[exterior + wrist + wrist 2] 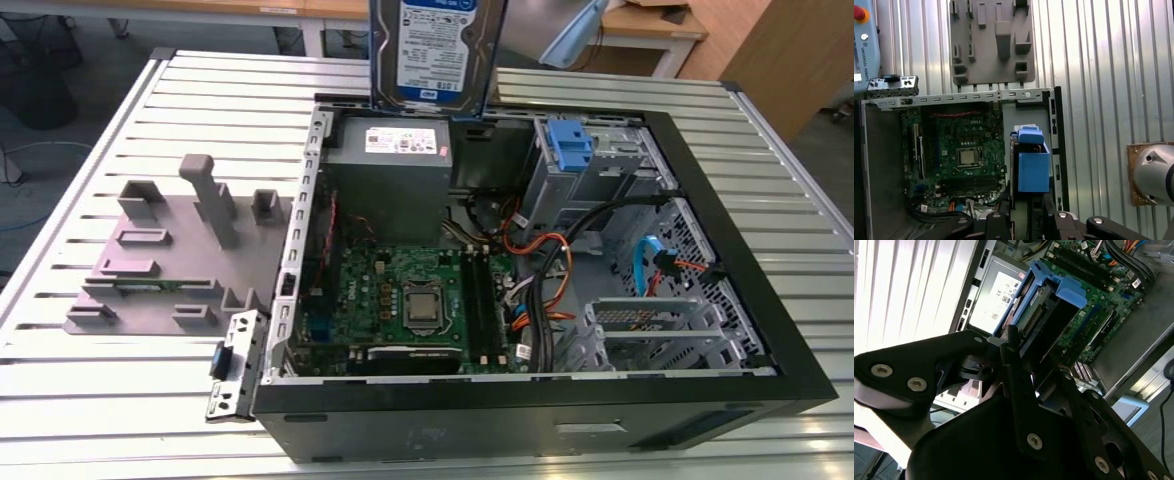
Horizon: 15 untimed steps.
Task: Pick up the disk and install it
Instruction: 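Pick up the disk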
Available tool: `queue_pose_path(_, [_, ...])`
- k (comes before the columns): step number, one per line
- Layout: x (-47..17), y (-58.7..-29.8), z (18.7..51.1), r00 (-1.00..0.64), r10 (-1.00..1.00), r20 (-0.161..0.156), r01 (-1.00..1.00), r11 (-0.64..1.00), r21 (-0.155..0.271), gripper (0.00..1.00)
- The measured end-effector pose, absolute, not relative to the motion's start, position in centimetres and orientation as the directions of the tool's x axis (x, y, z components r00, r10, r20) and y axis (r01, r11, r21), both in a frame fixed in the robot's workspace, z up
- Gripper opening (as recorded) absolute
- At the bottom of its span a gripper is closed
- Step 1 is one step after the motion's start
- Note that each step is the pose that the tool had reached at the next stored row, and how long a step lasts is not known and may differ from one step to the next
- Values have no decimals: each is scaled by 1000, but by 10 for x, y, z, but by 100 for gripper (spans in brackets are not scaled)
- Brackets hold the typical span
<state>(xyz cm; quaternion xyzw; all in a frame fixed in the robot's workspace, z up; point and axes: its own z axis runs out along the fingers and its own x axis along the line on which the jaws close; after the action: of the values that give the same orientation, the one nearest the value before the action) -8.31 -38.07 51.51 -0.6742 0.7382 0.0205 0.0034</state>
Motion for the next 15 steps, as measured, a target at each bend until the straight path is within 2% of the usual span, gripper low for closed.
queue_pose_path(15, [-78,-397,514,-91,-995,-33,-996,90,26,35])
